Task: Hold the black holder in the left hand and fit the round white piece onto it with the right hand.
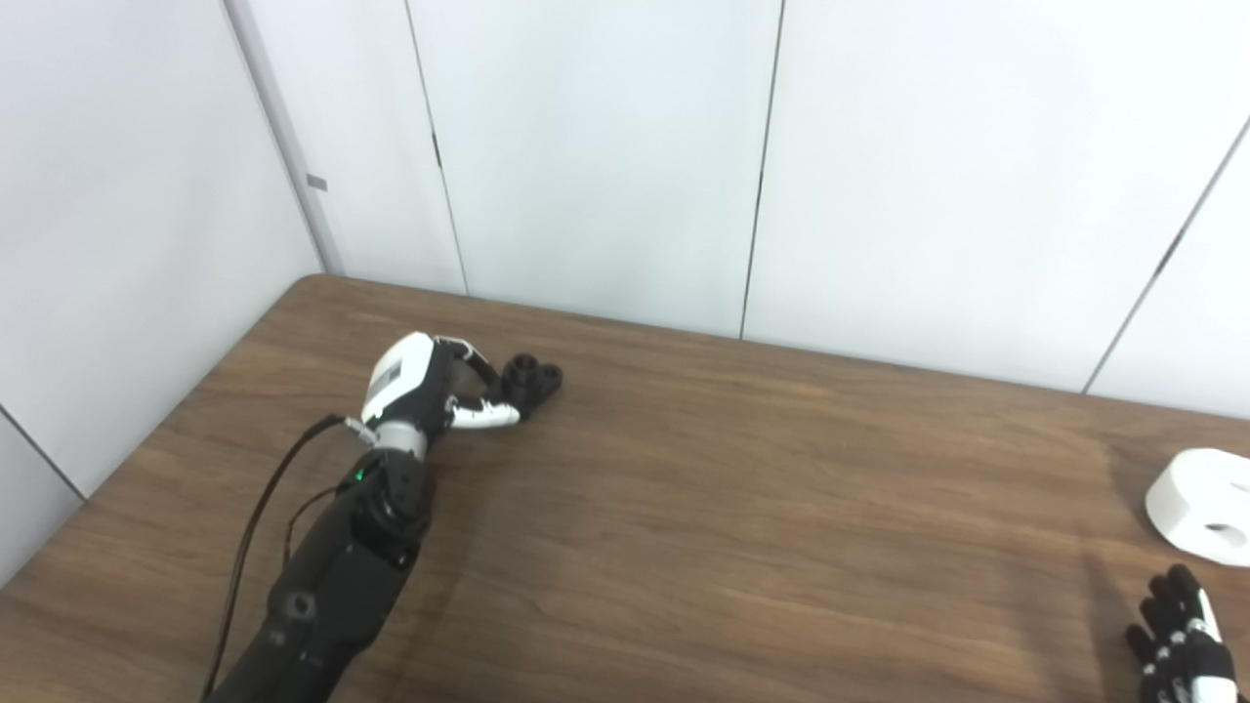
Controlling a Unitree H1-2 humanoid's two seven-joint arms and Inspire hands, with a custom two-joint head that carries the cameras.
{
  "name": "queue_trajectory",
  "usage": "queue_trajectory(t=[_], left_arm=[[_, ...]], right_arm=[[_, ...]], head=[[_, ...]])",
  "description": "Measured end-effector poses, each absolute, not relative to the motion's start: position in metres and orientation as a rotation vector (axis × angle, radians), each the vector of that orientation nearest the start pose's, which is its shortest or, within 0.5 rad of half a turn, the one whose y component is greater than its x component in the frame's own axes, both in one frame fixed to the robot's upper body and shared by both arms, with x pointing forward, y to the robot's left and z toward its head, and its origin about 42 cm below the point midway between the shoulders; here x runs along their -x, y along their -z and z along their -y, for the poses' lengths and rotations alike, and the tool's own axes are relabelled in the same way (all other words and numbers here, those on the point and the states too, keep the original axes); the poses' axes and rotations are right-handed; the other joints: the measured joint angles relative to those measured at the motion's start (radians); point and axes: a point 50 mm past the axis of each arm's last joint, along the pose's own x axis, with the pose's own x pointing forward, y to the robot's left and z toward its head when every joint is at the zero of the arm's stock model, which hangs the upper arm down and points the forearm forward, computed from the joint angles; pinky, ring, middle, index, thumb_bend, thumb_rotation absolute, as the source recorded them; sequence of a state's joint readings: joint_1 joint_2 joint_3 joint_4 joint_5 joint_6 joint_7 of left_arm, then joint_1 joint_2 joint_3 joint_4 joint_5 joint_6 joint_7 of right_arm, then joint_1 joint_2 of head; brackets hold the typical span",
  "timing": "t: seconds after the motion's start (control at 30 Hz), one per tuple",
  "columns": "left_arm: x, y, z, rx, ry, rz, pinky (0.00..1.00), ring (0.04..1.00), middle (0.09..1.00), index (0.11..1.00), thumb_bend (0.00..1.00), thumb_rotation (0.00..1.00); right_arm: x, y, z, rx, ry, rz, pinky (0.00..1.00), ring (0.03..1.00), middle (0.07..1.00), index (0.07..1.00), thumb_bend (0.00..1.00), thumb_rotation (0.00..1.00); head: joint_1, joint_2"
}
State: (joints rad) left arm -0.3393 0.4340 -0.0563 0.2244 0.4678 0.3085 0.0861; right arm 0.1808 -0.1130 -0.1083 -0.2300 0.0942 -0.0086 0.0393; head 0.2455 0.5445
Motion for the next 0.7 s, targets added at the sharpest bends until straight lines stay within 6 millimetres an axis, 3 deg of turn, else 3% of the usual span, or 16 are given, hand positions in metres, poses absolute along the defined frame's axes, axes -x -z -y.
queue_trajectory(t=[0.43,0.57,0.7], left_arm=[[-0.321,-0.162,-0.305,-0.927,0.027,0.02,0.77,0.863,0.778,0.484,0.52,0.05],[-0.305,-0.155,-0.288,-0.925,0.067,0.073,0.85,0.854,0.768,0.484,0.52,0.05],[-0.294,-0.149,-0.277,-0.908,0.13,0.116,0.78,0.843,0.769,0.484,0.52,0.05]], right_arm=[[-0.223,-0.122,0.275,0.086,0.092,0.066,1.0,0.977,0.971,1.0,0.5,1.0],[-0.223,-0.122,0.273,0.092,0.09,0.066,1.0,0.975,0.969,1.0,0.51,1.0],[-0.223,-0.122,0.272,0.095,0.092,0.066,1.0,0.963,0.959,1.0,0.53,1.0]], head=[[-0.083,0.034],[-0.115,0.058],[-0.133,0.074]])
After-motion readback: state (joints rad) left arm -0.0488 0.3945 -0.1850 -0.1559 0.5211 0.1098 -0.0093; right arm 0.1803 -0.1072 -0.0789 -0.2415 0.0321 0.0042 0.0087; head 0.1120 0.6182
